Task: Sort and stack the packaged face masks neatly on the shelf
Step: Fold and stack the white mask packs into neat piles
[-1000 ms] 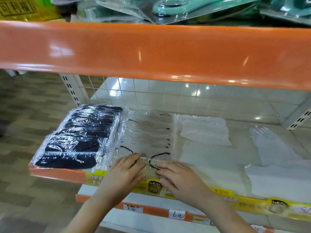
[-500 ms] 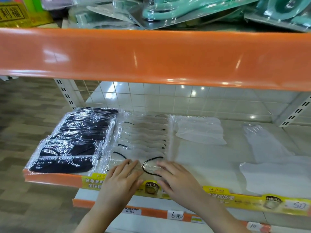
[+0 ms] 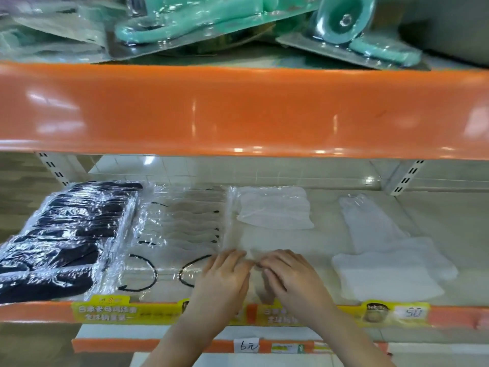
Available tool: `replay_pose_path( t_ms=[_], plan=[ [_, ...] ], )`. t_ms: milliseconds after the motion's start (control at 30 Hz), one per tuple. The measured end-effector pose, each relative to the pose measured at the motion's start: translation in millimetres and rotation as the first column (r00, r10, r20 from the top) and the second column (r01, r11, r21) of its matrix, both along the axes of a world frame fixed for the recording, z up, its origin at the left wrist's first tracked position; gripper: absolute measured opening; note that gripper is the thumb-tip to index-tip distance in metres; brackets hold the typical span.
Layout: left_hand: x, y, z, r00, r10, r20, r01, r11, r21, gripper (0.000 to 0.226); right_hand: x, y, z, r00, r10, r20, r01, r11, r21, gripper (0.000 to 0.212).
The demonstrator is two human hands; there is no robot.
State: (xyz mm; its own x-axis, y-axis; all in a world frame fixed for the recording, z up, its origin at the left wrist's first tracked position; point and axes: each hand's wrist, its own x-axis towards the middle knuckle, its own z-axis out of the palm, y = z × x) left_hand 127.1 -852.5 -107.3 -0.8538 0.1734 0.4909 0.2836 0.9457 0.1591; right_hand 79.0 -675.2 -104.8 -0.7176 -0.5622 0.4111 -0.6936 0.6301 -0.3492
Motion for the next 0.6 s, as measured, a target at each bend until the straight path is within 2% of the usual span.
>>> replay_pose_path(
  t_ms=[233,433,500,600],
  plan=[
    [-39,74,-4,0.994,-0.094,0.049,0.091,0.994,0.065,0.026,-18,77,3,0.985,-0.174,-0.009,0.174,0.983,0.057,0.023],
    [-57,128,2,0.976,-0.095,0.196,0.081,0.994,0.076,0.025,-27,138,10,0.966,-0.259,0.021,0.252,0.951,0.178,0.028],
    [-60,145,5,0.957,-0.120,0.264,0.109,0.992,0.058,0.029,-30,158,11,0.953,-0.300,0.044,0.285,0.935,0.209,0.037],
    [-66,166,10,0.924,-0.091,0.372,0.098,0.995,0.000,0.041,-37,181,13,0.930,-0.345,0.124,0.309,0.920,0.242,0.063]
  ],
)
